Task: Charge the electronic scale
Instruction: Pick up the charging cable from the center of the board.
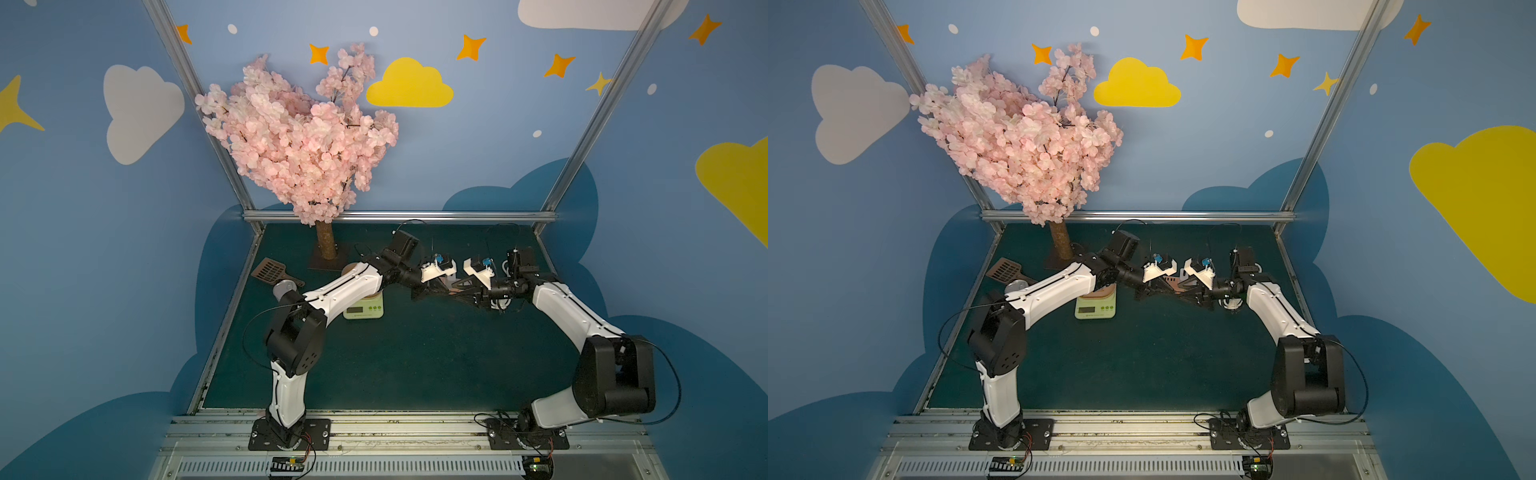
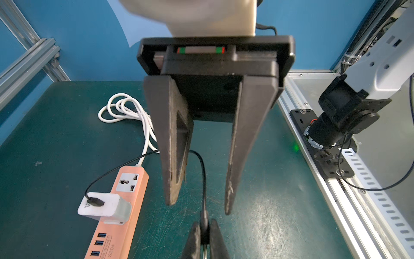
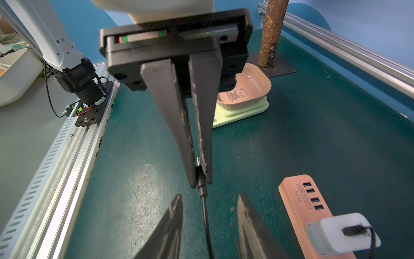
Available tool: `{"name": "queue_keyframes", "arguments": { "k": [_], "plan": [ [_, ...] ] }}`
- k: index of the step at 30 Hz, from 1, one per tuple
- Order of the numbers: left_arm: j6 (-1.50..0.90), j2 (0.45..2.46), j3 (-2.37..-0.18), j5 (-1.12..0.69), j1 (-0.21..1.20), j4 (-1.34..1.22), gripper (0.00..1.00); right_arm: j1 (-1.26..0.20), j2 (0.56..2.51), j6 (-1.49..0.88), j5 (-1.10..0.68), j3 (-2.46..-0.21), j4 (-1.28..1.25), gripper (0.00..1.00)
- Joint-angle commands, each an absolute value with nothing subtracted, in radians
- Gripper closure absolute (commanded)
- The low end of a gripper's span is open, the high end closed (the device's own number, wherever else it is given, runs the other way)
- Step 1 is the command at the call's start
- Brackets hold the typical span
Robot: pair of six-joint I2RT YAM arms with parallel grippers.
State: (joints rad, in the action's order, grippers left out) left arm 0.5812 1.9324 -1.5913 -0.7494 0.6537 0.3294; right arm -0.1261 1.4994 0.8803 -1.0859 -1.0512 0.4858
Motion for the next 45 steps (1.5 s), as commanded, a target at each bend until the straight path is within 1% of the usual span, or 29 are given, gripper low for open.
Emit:
{"name": "queue_keyframes", "arguments": {
  "k": [1, 9, 14, 16, 25, 31, 33, 36, 42, 45],
  "plan": [
    [0.589, 1.925, -1.622, -0.783, 0.655, 0.346, 0.90, -0.127, 1.508, 0.882, -1.114, -1.079, 0.487, 0.62],
    [0.574, 1.930, -1.624, -0.786, 0.658, 0.327, 0.90, -0.126, 1.514, 0.863, -1.167, -1.081, 0.463, 0.72],
    [0.561, 1.930, -1.622, -0.784, 0.658, 0.311, 0.90, -0.128, 1.520, 0.865, -1.170, -1.083, 0.470, 0.79],
    [0.556, 1.928, -1.620, -0.785, 0.659, 0.302, 0.90, -0.128, 1.520, 0.865, -1.172, -1.084, 0.473, 0.80],
    [0.532, 1.931, -1.617, -0.791, 0.660, 0.269, 0.90, -0.128, 1.525, 0.871, -1.173, -1.082, 0.478, 0.79],
    [0.520, 1.931, -1.615, -0.783, 0.660, 0.252, 0.91, -0.129, 1.528, 0.873, -1.168, -1.086, 0.489, 0.72],
    [0.519, 1.930, -1.615, -0.782, 0.660, 0.248, 0.91, -0.128, 1.528, 0.875, -1.169, -1.085, 0.489, 0.71],
    [0.514, 1.933, -1.614, -0.782, 0.661, 0.245, 0.91, -0.130, 1.526, 0.873, -1.177, -1.084, 0.483, 0.75],
    [0.512, 1.933, -1.615, -0.780, 0.663, 0.245, 0.91, -0.126, 1.519, 0.870, -1.188, -1.077, 0.468, 0.89],
    [0.512, 1.930, -1.611, -0.773, 0.663, 0.245, 0.91, -0.123, 1.516, 0.871, -1.182, -1.078, 0.475, 0.89]
  ]
}}
